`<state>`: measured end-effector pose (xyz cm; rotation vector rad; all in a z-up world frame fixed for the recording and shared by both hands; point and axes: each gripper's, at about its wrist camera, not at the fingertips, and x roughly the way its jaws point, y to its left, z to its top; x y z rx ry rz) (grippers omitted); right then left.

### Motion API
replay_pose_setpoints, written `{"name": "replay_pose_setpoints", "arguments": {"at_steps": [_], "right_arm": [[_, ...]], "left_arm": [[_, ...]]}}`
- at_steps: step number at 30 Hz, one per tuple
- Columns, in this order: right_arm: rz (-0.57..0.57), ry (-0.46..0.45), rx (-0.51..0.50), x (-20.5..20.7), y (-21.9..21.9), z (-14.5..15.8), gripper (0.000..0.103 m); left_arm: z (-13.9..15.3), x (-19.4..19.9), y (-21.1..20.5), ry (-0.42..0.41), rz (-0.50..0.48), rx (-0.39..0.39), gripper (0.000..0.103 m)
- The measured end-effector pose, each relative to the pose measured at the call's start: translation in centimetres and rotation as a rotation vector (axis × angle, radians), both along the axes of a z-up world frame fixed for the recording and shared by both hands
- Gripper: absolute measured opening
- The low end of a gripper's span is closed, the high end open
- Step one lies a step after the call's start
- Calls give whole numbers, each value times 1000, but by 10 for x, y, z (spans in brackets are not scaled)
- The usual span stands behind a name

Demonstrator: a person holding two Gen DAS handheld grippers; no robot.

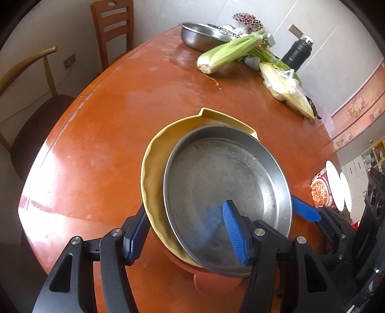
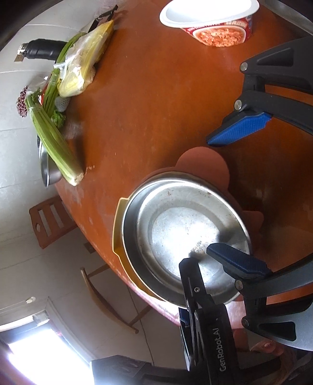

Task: Organize plates and bowls
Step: 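Settle the grey tray flat on the yellow plate and open the left tool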

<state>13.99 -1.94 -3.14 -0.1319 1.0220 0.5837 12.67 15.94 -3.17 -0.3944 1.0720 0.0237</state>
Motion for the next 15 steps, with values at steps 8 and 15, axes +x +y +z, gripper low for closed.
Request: {"name": "replay_pose_setpoints", "arguments": {"at_steps": [8,15], "right_arm": [[-49,-33,-32,12,-12,2,81],[-117,-47,-41,25,-30,2,81]], "left_arm": [[1,25,-19,2,-39,11,63],[2,44,-37,0,-77,13,63]]}}
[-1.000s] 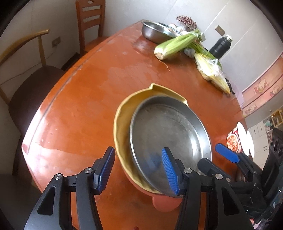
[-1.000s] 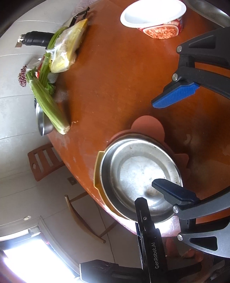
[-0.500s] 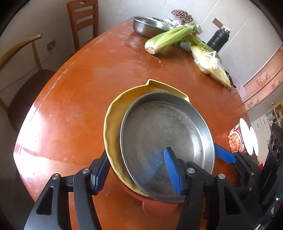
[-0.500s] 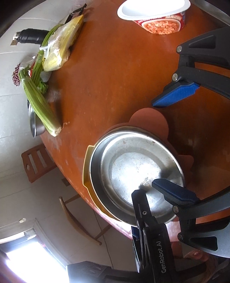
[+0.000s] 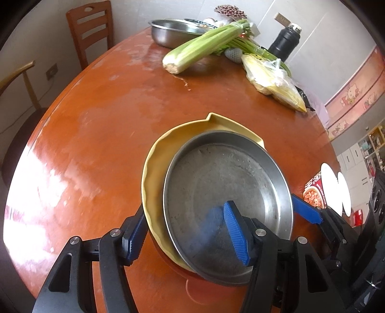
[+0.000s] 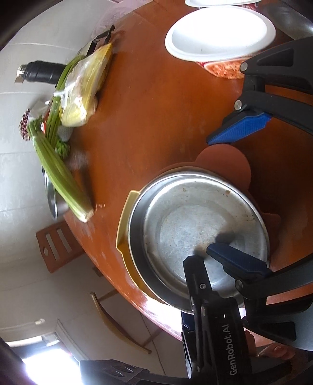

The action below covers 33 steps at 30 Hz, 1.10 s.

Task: Organize plates and bowls
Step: 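Settle the grey tray flat on the yellow plate and open the left tool, then withdraw the left tool and move it to the deep steel bowl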

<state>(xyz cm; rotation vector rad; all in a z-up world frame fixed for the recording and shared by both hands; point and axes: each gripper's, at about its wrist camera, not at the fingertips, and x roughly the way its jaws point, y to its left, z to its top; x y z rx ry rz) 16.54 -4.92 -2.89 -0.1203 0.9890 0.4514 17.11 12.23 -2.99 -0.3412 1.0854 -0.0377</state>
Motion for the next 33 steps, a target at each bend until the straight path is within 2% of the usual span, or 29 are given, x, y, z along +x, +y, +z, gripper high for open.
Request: {"name": "replay_pose_setpoints", "arguments": {"at_steps": [6,10,19,24,33], "right_arm": [[-5,3,17,5,-4,-1,81],[-17,-6,37,6,-7,1,81],[-63,-117,43,1,-15,20,81],[-25,-115,51,-3,-11,22,82],[-41,-206,71,-24,-20,46,85]], "left_arm": [[-1,10,-2,-9,6,8,63],[4,8,2,-28,34,58,63],[18,-6,11,-73,89,93,63],[30,-17,9,-108,91,107,63],[52,-36,-3,-167,84,145,63]]}}
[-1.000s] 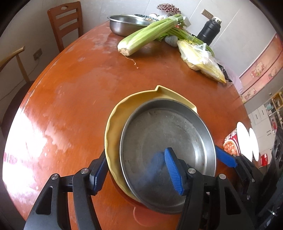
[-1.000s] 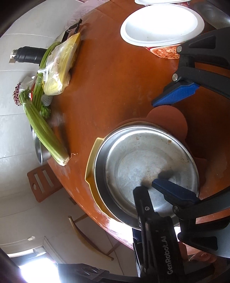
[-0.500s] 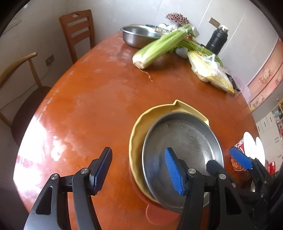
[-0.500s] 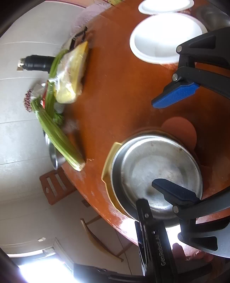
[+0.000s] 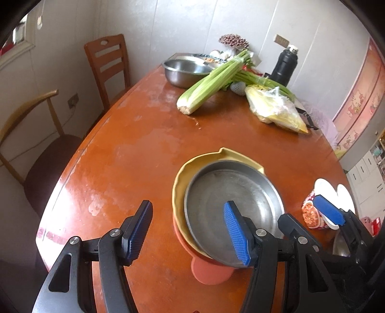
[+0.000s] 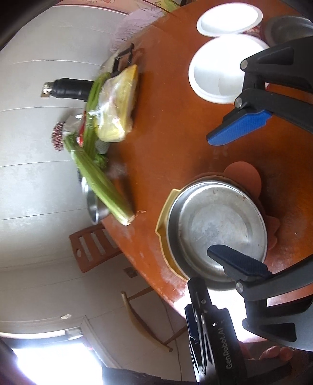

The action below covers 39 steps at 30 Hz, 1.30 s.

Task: Organize plates and bowls
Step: 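Withdraw the left tool and move it to the deep steel bowl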

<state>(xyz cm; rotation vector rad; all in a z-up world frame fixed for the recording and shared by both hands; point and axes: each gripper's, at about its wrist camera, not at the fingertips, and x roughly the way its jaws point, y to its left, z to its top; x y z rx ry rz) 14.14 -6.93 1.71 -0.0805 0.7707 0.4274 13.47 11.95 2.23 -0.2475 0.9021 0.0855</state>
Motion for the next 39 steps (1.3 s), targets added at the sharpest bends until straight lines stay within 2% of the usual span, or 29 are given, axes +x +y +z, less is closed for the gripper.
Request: {"name": "replay_pose_setpoints", "arguments": {"at_steps": [7,11,15,22,26,34,39], "right_arm": [[-3,-88,48,-27,-20,27,90],[-45,-151,90,-38,-39,42,92],[-61,-176,131,-46,-61,53,94],[-129,-231,116,-59,-100,65,95],[-171,-237,132,-63,-130,71,95],[-267,-283,103,-77,-191,78,95],[-311,-266,112,-81,-228,81,95]], "left_arm": [[18,-12,-23,-42,-38,25,63],[27,-19,-37,-65,-53,36,63],[33,-22,-52,-75,-68,38,63],[40,-28,-85,-94,-111,40,63],[45,-30,-106,-108,-133,49,64],[53,-28,-146,-120,-218,45,64],[53,-21,-174,-114,-251,46,64]]}}
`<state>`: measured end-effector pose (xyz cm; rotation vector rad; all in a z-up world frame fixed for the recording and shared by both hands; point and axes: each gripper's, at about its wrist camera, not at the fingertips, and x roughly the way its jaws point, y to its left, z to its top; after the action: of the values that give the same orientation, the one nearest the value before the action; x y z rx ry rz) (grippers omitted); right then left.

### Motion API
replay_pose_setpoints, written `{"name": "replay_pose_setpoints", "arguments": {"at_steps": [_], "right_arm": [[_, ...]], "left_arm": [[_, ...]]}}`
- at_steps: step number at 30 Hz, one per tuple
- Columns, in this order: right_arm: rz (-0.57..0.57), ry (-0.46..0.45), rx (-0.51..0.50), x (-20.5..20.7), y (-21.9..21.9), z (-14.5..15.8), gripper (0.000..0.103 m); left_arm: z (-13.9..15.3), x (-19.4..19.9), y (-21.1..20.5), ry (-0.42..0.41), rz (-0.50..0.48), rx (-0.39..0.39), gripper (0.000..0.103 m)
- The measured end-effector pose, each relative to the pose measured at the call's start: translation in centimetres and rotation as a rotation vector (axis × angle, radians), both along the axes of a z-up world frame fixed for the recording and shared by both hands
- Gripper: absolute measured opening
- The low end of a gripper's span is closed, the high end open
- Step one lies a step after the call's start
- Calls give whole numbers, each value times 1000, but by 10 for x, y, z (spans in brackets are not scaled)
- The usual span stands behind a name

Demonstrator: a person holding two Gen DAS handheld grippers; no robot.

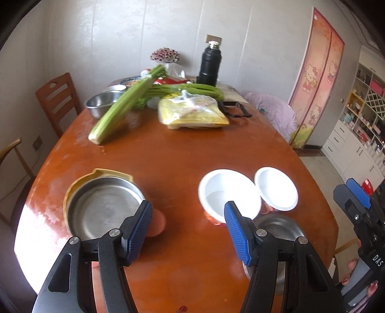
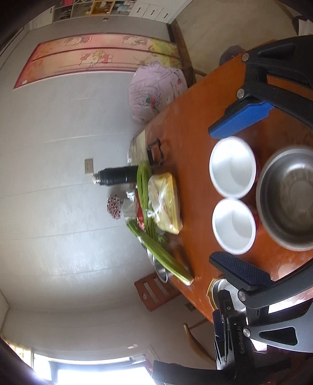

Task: Organize plates and bowls
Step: 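Withdraw the left tool and move it to the deep steel bowl, then grasp the rim of the deep steel bowl with the left tool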

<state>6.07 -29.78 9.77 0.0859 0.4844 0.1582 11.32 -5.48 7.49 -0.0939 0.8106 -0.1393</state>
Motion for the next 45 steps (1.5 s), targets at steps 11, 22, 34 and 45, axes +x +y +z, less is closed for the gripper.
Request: {"name": "replay_pose_setpoints", "arguments": {"at_steps": [11,22,34,45], "right_arm": [[26,127,40,7,-40,-25,101],[10,240,-43,16,-45,-62,101],[43,371,-80,15,-39,-106,100],[20,388,-105,17,-31,-122,82]], "left_arm": [[-19,12,-50,58,-83,20,64],[-55,14,-85,156,-160,45,64],[-85,11,-88,227,-153,34,64],[-99,12,-95,255,-185,25,64]]}}
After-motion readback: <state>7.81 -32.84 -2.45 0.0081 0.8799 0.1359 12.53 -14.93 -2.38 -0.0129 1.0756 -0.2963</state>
